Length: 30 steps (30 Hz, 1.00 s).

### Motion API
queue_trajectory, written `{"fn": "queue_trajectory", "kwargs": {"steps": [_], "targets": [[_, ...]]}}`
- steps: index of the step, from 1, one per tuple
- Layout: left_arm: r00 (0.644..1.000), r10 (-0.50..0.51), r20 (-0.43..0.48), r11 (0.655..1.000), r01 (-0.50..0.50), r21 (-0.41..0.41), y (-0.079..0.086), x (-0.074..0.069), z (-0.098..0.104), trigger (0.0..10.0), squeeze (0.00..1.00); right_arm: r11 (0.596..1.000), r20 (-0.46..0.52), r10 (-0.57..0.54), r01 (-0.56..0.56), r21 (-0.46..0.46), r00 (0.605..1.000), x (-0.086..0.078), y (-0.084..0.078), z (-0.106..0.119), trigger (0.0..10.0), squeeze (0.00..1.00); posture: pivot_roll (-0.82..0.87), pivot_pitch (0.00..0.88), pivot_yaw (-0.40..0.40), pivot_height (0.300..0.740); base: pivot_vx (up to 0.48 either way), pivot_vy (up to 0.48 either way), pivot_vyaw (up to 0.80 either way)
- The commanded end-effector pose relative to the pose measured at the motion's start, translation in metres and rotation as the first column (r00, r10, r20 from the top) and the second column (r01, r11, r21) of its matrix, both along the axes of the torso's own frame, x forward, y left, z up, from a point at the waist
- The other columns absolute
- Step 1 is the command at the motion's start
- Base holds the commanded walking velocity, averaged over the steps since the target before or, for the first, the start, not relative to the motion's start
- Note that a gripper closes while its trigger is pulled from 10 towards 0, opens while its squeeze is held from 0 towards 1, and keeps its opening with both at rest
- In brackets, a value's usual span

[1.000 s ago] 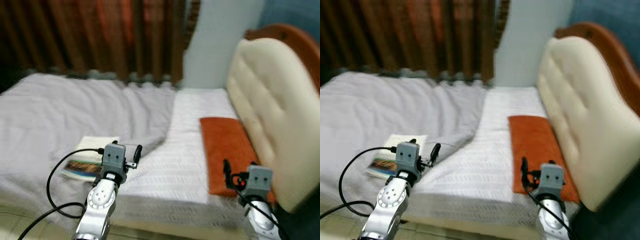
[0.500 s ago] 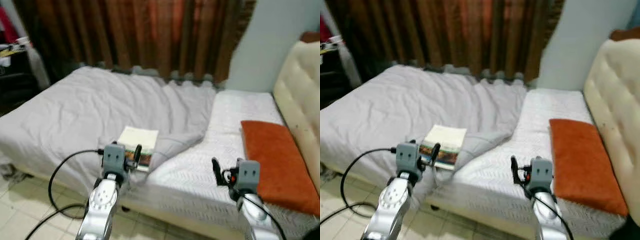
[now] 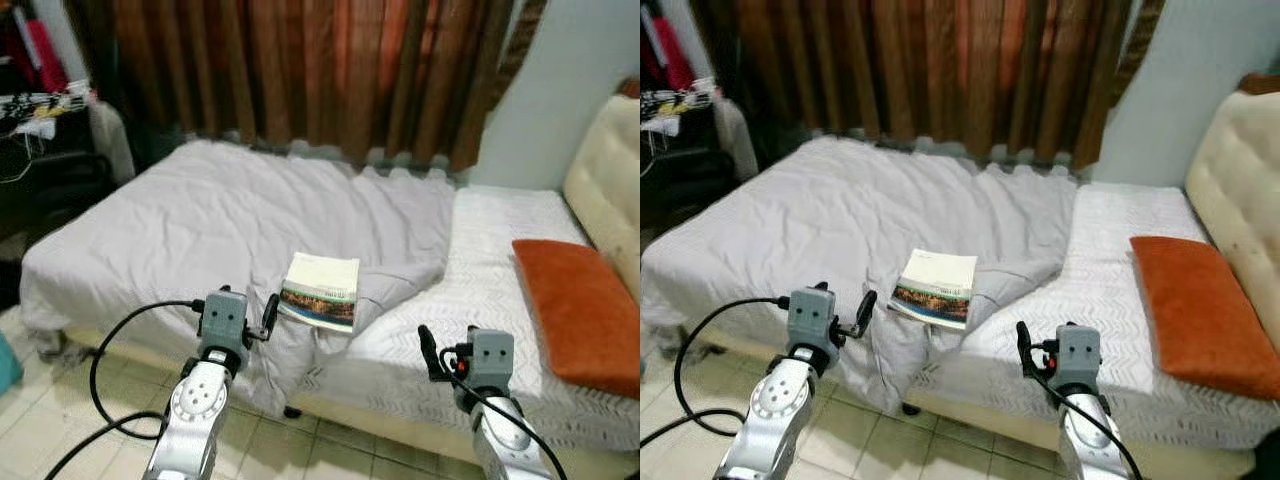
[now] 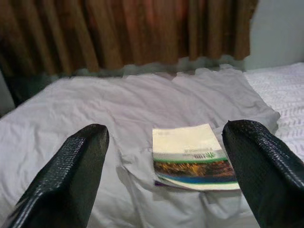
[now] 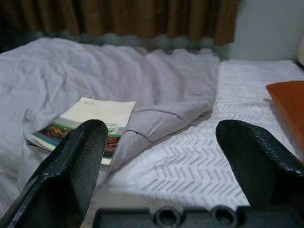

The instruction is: Clean up the room

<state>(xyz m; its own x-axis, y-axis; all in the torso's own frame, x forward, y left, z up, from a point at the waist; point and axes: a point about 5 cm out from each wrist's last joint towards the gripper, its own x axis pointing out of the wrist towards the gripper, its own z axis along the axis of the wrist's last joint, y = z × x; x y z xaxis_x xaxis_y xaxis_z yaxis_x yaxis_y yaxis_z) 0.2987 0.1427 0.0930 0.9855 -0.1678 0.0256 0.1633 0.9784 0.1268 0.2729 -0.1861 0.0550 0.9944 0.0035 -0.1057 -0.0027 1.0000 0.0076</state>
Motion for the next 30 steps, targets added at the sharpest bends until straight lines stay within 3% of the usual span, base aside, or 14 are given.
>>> {"fn": "queue_trajectory", "kwargs": {"steps": [1,7,22,25,27,28,29,30], "targets": [[1.000,0.004,0.004,1.000,-0.004,0.011,0.001,0.000,0.001,10.0,0.00,1.000,0.010,0.025,-0.025,0.006,1.000,0.002,0.007,0.002,10.0,0.00,0.03,0.014,-0.037,0.740,0.000,0.000,0.00],[1.000,0.013,0.004,1.000,-0.013,-0.010,-0.002,0.001,0.002,10.0,0.00,0.999,0.002,0.042,-0.042,0.007,0.999,0.004,0.009,0.001,10.0,0.00,0.03,0.006,-0.043,0.740,0.344,0.324,0.00],[1.000,0.016,-0.024,1.000,-0.015,0.023,0.001,0.003,-0.004,10.0,0.00,0.998,-0.015,0.070,-0.070,0.000,0.997,0.009,0.011,-0.002,10.0,0.00,0.04,0.000,-0.049,0.740,0.379,0.293,0.00],[1.000,-0.016,0.000,1.000,0.016,-0.018,0.000,-0.001,0.000,10.0,0.00,1.000,0.024,-0.001,0.001,-0.004,1.000,0.006,0.001,0.004,10.0,0.00,0.05,0.000,-0.056,0.740,0.396,0.270,0.00],[0.998,-0.054,0.010,0.998,0.055,-0.023,0.003,-0.014,0.000,10.0,0.00,0.998,0.034,-0.054,0.055,-0.024,0.998,-0.009,-0.011,0.006,10.0,0.00,0.05,0.000,-0.065,0.740,0.433,0.000,0.00],[0.998,-0.054,0.010,0.998,0.055,-0.023,0.003,-0.014,0.000,10.0,0.00,0.998,0.034,-0.054,0.055,-0.024,0.998,-0.009,-0.011,0.006,10.0,0.00,0.05,0.000,-0.065,0.740,0.435,0.000,0.00],[0.992,-0.126,-0.014,0.992,0.125,-0.008,0.009,-0.038,-0.004,10.0,0.00,0.991,0.016,-0.091,0.092,-0.092,0.996,-0.039,-0.025,0.003,10.0,0.00,0.05,0.000,-0.065,0.740,0.446,0.000,0.00],[0.988,-0.152,-0.026,0.988,0.152,-0.003,0.010,-0.046,-0.006,10.0,0.00,0.988,0.002,-0.105,0.104,-0.112,0.995,-0.048,-0.029,0.001,10.0,0.00,0.05,0.000,-0.065,0.740,0.446,0.000,0.00]]}}
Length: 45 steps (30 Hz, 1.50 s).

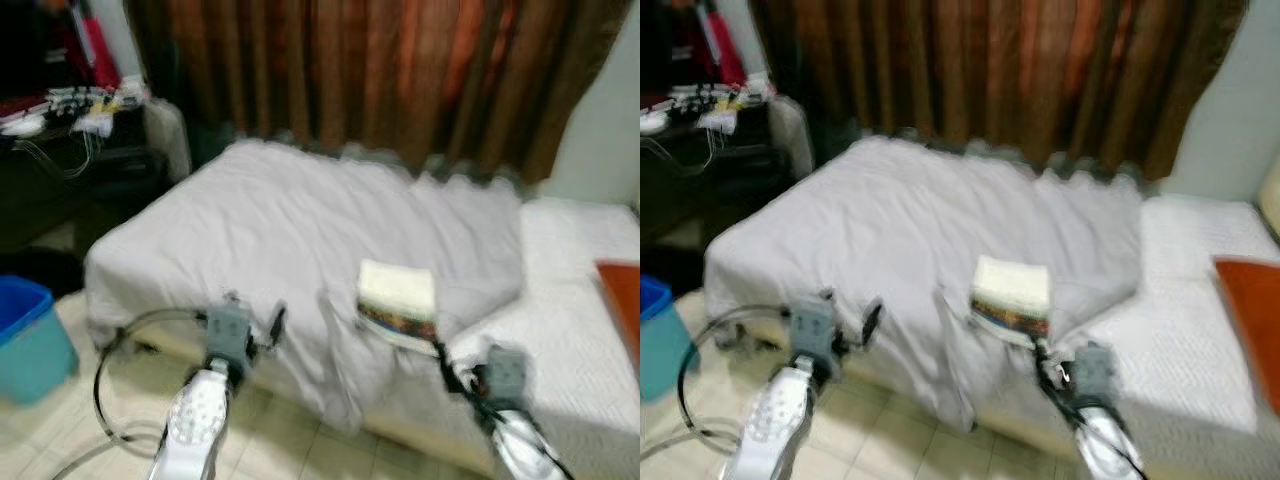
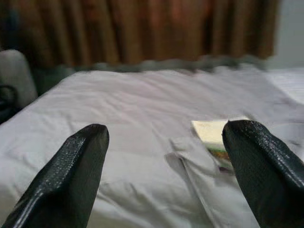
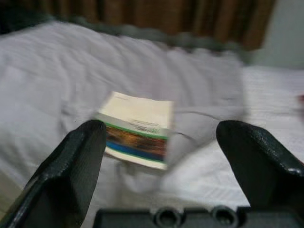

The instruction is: Clean up the room

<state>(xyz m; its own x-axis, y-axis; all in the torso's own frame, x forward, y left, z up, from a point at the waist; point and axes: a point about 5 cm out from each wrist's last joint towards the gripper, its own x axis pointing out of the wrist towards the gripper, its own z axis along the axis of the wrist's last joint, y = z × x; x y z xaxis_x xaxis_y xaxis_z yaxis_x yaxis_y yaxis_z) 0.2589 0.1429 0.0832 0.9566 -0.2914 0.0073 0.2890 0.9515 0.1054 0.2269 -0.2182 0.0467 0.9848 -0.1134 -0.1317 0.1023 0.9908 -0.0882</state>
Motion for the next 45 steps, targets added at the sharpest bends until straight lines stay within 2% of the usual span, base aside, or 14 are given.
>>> {"fn": "queue_trajectory", "kwargs": {"steps": [1,2,3,7,10,22,27,31,45], "targets": [[1.000,-0.026,-0.003,1.000,0.026,0.016,0.010,-0.006,0.004,10.0,0.00,1.000,0.026,0.003,-0.003,-0.019,1.000,-0.002,0.003,0.009,10.0,0.00,0.05,0.000,-0.065,0.740,0.446,0.000,0.00],[0.999,-0.049,-0.016,0.999,0.049,0.018,0.010,-0.010,0.002,10.0,0.00,0.999,0.015,-0.009,0.009,-0.032,1.000,-0.010,0.000,0.007,10.0,0.00,0.04,0.000,-0.063,0.740,0.450,0.000,0.00],[0.998,-0.052,-0.021,0.998,0.052,0.022,0.010,-0.005,0.001,10.0,0.00,0.998,-0.006,-0.017,0.017,-0.056,1.000,-0.013,0.000,0.003,10.0,0.00,0.04,0.000,-0.059,0.740,0.450,0.000,0.00],[0.998,-0.059,-0.002,0.998,0.059,0.021,0.001,0.014,0.005,10.0,0.00,1.000,-0.005,0.011,-0.011,-0.027,1.000,-0.001,0.009,0.001,10.0,0.00,0.03,0.000,-0.049,0.740,0.450,0.000,0.00],[0.998,-0.066,0.011,0.998,0.066,0.014,-0.003,0.020,0.012,10.0,0.00,1.000,0.016,0.015,-0.015,-0.018,1.000,0.008,0.012,0.007,10.0,0.00,0.02,0.000,-0.036,0.740,0.453,0.000,0.00],[0.998,-0.055,-0.017,0.998,0.055,-0.020,-0.009,0.017,0.005,10.0,0.00,1.000,-0.015,0.017,-0.017,-0.009,1.000,0.011,0.014,0.005,10.0,0.00,0.01,0.007,-0.035,0.740,0.459,0.000,-0.80],[0.998,-0.049,-0.030,0.999,0.049,0.021,-0.009,0.021,0.003,10.0,0.00,0.999,-0.018,0.032,-0.032,0.002,0.999,0.013,0.017,0.005,10.0,0.00,0.01,0.016,-0.039,0.740,0.422,0.000,-0.79],[0.999,-0.021,-0.028,0.999,0.022,0.030,-0.005,0.024,0.004,10.0,0.00,0.998,-0.014,0.058,-0.058,-0.001,0.998,0.019,0.021,0.006,10.0,0.00,0.01,0.017,-0.038,0.740,0.000,0.000,0.00],[0.996,0.078,-0.049,0.997,-0.079,-0.011,0.001,0.027,0.000,10.0,0.00,0.993,-0.014,0.114,-0.114,0.008,0.993,0.033,0.025,0.009,10.0,0.00,0.02,0.021,-0.044,0.740,0.309,-0.361,0.00]]}}
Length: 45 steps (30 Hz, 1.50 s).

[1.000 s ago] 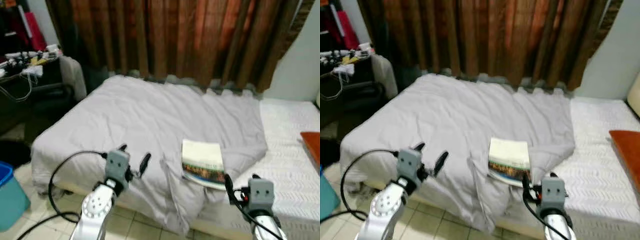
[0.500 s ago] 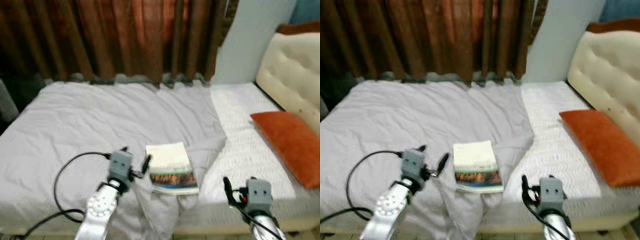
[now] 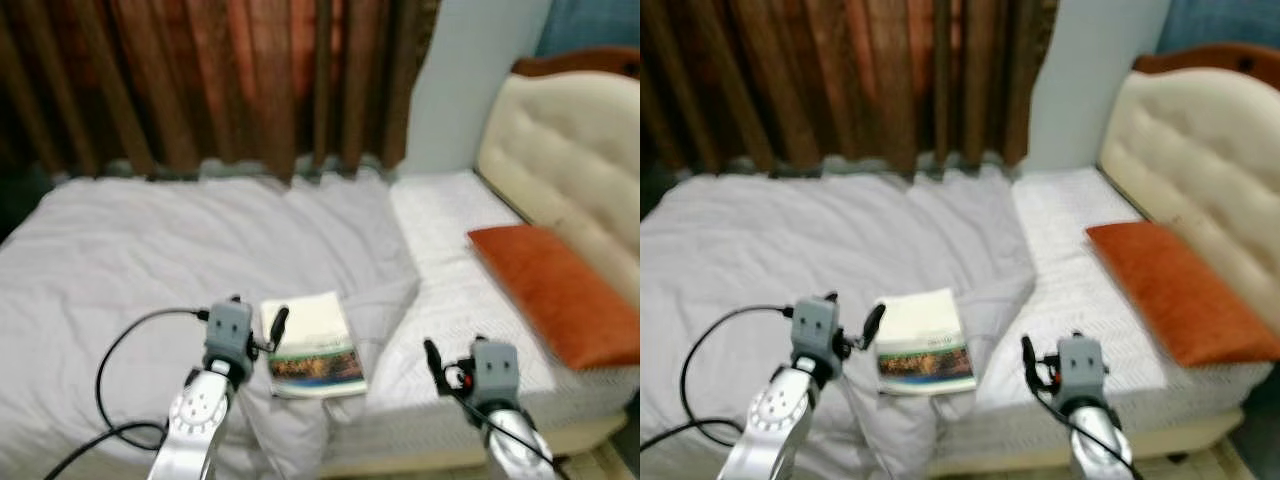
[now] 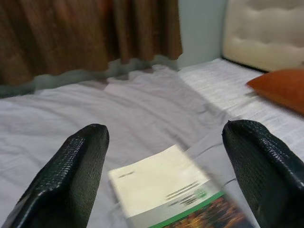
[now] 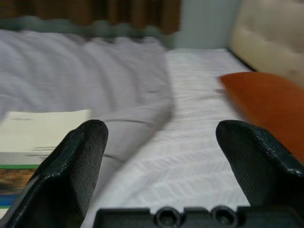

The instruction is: Clean up the room

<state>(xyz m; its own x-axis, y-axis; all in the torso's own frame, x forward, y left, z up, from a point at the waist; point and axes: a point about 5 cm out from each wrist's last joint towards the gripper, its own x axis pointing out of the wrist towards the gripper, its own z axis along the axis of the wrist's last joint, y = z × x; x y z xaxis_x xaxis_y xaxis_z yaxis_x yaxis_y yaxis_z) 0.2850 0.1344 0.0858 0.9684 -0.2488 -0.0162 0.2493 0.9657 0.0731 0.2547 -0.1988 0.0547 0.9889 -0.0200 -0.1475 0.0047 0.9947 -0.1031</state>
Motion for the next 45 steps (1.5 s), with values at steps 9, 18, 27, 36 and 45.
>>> {"fn": "queue_trajectory", "kwargs": {"steps": [9,18,27,36,45], "targets": [[0.997,0.075,0.013,0.996,-0.075,0.039,0.014,0.002,0.000,10.0,0.00,0.996,-0.023,0.080,-0.079,0.045,0.997,0.009,0.012,-0.002,10.0,0.00,0.03,0.015,-0.052,0.740,0.040,-0.035,0.00],[0.996,0.087,0.014,0.995,-0.088,0.039,0.015,0.001,0.000,10.0,0.00,0.991,-0.030,0.119,-0.117,0.065,0.992,0.013,0.018,-0.003,10.0,0.00,0.04,0.008,-0.065,0.740,0.437,0.000,0.00],[0.996,0.086,0.008,0.994,-0.087,0.060,0.019,0.003,-0.001,10.0,0.00,0.988,-0.047,0.139,-0.136,0.071,0.989,0.013,0.020,-0.008,10.0,0.00,0.05,0.002,-0.062,0.740,0.438,0.000,0.00],[0.994,0.106,0.000,0.994,-0.106,0.017,0.016,-0.001,-0.002,10.0,0.00,0.985,-0.066,0.157,-0.152,0.084,0.985,0.012,0.022,-0.011,10.0,0.00,0.05,0.015,-0.060,0.740,0.438,0.000,0.00],[0.998,0.051,-0.035,0.998,-0.050,0.028,0.012,-0.002,-0.003,10.0,0.00,0.973,-0.186,0.184,-0.152,0.175,0.965,0.009,0.028,-0.031,10.0,0.00,0.07,0.096,-0.039,0.740,0.200,0.000,0.31]]}}
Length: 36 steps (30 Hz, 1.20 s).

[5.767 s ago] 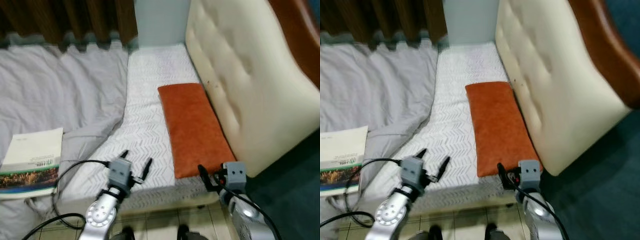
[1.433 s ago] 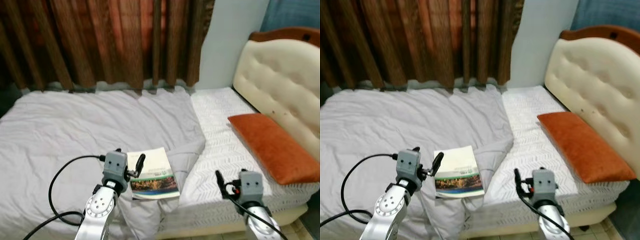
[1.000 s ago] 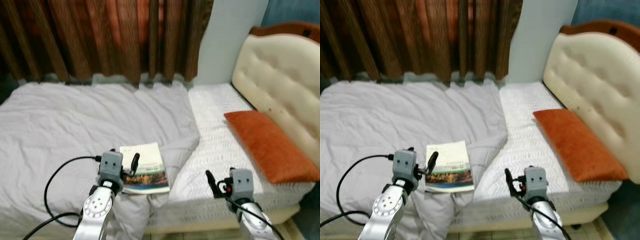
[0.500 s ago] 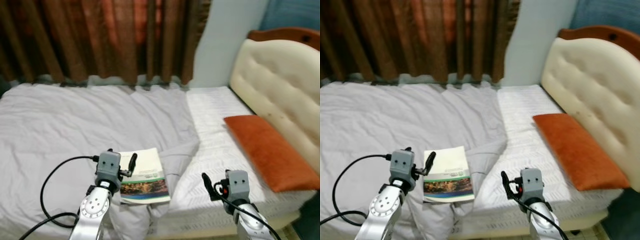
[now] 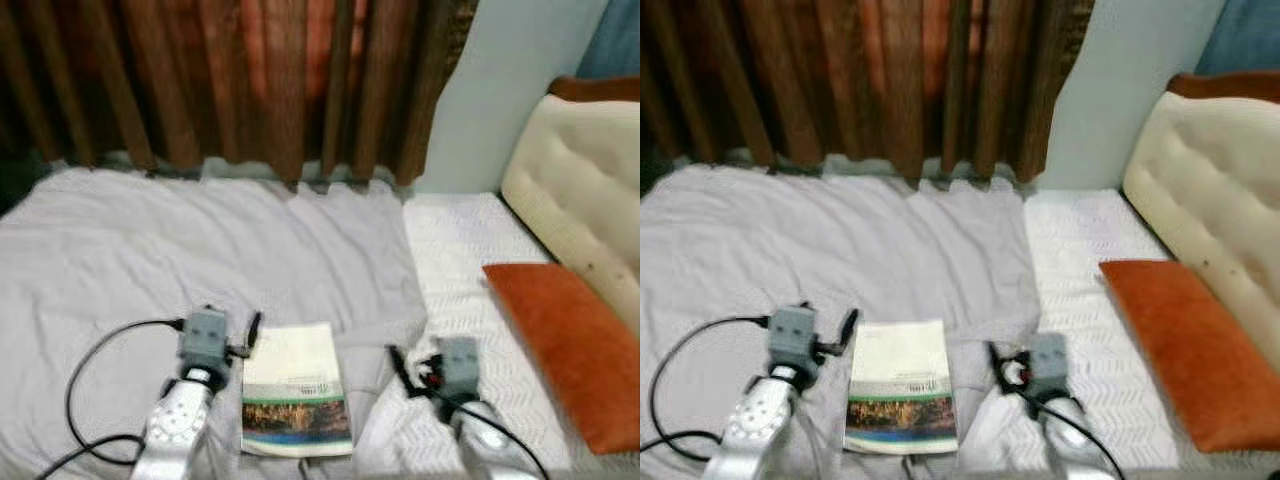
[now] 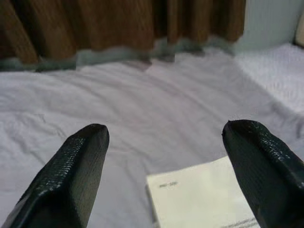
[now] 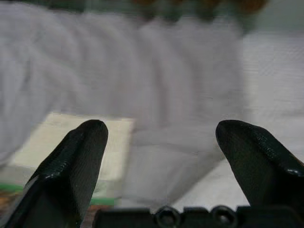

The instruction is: Clean up the room

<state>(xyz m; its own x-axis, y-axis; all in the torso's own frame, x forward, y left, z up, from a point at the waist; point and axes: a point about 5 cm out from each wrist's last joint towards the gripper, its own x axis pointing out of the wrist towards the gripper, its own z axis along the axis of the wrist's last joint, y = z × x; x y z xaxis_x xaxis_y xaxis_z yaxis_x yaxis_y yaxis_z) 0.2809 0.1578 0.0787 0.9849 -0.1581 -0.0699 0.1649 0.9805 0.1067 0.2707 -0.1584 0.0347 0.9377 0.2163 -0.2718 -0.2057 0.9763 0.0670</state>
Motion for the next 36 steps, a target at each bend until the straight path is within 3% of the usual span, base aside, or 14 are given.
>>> {"fn": "queue_trajectory", "kwargs": {"steps": [1,3,4,5,6,7,8,14,21,22,31,36], "targets": [[0.998,-0.063,0.002,0.998,0.063,-0.011,-0.012,0.003,0.006,10.0,0.00,0.999,-0.099,-0.029,0.031,0.015,0.995,-0.008,-0.010,-0.016,10.0,0.00,0.07,0.112,-0.033,0.740,0.000,0.000,0.00],[0.984,-0.174,-0.030,0.985,0.174,-0.005,-0.016,0.000,0.008,10.0,0.00,0.995,-0.181,-0.046,0.061,0.080,0.982,-0.007,-0.006,-0.029,10.0,0.00,0.11,0.251,0.014,0.740,0.000,0.000,0.00],[0.984,-0.174,-0.030,0.985,0.174,-0.005,-0.016,0.000,0.008,10.0,0.00,0.995,-0.181,-0.046,0.061,0.080,0.982,-0.007,-0.006,-0.029,10.0,0.00,0.11,0.251,0.014,0.740,0.000,0.000,0.00],[0.976,-0.212,-0.037,0.977,0.212,-0.002,-0.017,-0.004,0.010,10.0,0.00,0.990,-0.218,-0.060,0.086,0.111,0.974,-0.005,-0.003,-0.035,10.0,0.00,0.12,0.284,0.028,0.740,0.000,0.000,0.00],[0.962,-0.268,-0.059,0.963,0.269,0.009,-0.015,-0.008,0.009,10.0,0.00,0.987,-0.242,-0.065,0.098,0.126,0.968,-0.001,0.003,-0.039,10.0,0.00,0.14,0.377,0.051,0.740,0.000,0.000,0.00],[0.962,-0.268,-0.059,0.963,0.269,0.009,-0.015,-0.008,0.009,10.0,0.00,0.987,-0.242,-0.065,0.098,0.126,0.968,-0.001,0.003,-0.039,10.0,0.00,0.14,0.377,0.051,0.740,0.000,0.000,0.00],[0.950,-0.304,-0.069,0.951,0.307,0.028,-0.004,-0.011,0.016,10.0,0.00,0.987,-0.257,-0.056,0.093,0.134,0.965,0.006,0.013,-0.040,10.0,0.00,0.15,0.443,0.076,0.740,0.000,0.000,0.00],[0.972,-0.234,-0.029,0.970,0.236,0.058,0.025,-0.021,0.041,10.0,0.00,0.983,-0.180,-0.064,0.093,0.160,0.982,0.035,0.019,-0.019,10.0,0.00,0.21,0.576,0.104,0.740,0.000,0.000,0.00],[0.969,-0.237,-0.069,0.969,0.241,0.058,0.025,-0.048,0.038,10.0,0.00,0.985,-0.153,-0.072,0.094,0.144,0.986,0.046,0.020,-0.011,10.0,0.00,0.22,0.596,0.082,0.740,0.000,0.000,0.00],[0.966,-0.239,-0.096,0.969,0.244,0.049,0.023,-0.057,0.033,10.0,0.00,0.986,-0.154,-0.066,0.088,0.139,0.986,0.047,0.022,-0.011,10.0,0.00,0.21,0.597,0.072,0.740,0.000,0.000,0.00],[0.958,-0.252,-0.141,0.967,0.254,-0.003,0.005,-0.081,0.026,10.0,0.00,0.976,-0.143,0.037,-0.006,0.216,0.989,0.046,0.046,-0.011,10.0,0.00,0.20,0.596,0.042,0.740,0.000,0.000,0.00],[0.955,-0.255,-0.151,0.967,0.256,-0.014,0.000,-0.085,0.025,10.0,0.00,0.972,-0.154,0.056,-0.019,0.234,0.986,0.042,0.055,-0.014,10.0,0.00,0.20,0.594,0.038,0.740,0.000,0.000,0.00]]}}
